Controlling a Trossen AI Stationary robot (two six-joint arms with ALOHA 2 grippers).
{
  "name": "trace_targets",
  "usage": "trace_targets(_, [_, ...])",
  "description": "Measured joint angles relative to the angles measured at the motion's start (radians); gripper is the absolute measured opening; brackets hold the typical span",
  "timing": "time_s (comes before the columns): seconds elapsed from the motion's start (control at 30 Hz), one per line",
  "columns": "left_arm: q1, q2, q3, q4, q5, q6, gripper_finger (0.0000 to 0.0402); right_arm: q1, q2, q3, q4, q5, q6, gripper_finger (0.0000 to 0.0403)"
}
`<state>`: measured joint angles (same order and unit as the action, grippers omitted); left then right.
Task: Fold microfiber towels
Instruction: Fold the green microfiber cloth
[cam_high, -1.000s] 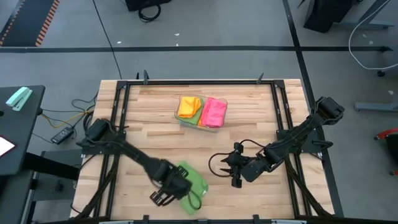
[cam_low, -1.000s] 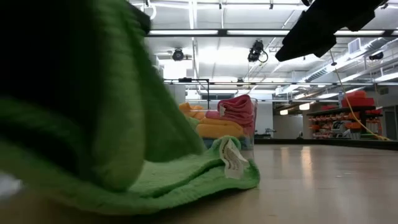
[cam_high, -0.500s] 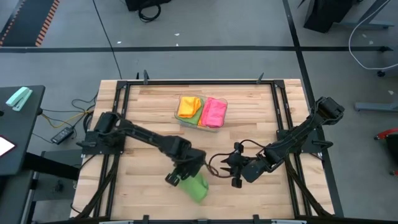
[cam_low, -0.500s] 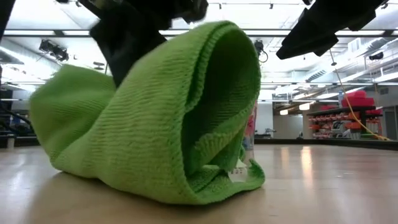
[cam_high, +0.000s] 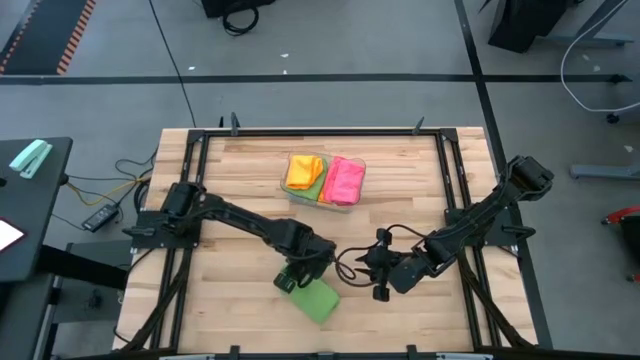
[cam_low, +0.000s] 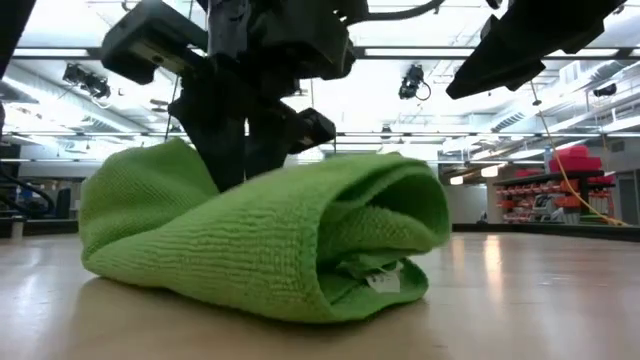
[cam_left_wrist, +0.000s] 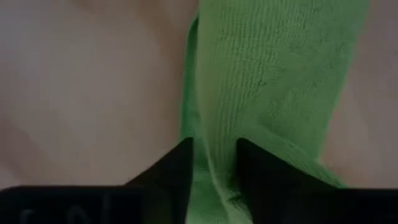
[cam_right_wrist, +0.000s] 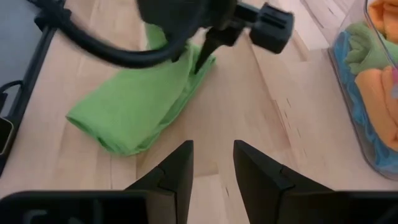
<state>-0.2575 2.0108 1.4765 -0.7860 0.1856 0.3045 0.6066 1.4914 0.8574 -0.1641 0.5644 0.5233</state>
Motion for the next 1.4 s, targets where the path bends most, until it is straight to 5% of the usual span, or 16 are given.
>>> trace_targets(0.2, [-0.005, -0.042, 0.029, -0.100, -0.021, -0.071, 0.0204, -0.001, 0.010, 0.000, 0.112, 0.013, -0.057, 0.0123])
trace_targets(0.4, [-0.059, -0.077, 0.042, -0.116, -0.041, -0.139, 0.0224, -0.019, 0.129, 0.001, 0.342, 0.011, -0.179, 0.0123])
trace_targets(0.73, [-0.218, -0.075, 0.006, -0.046, -0.232, -0.245, 0.0174, 0.000, 0.327, 0.001, 0.663, -0.067, -0.274, 0.0123])
trace_targets(0.97, [-0.242, -0.070, -0.124, 0.086, -0.394, -0.272, 0.0139, 0.002, 0.454, 0.094, 0.675, -0.114, -0.337, 0.0123])
trace_targets(1.13, [-0.237, -0.076, -0.220, 0.251, -0.394, -0.292, 0.0110, 0.004, 0.525, 0.208, 0.665, -0.127, -0.462, 0.0123])
trace_targets(1.4, [-0.253, -0.076, -0.263, 0.278, -0.382, -0.346, 0.0078, -0.043, 0.592, 0.233, 0.634, -0.173, -0.448, 0.0111])
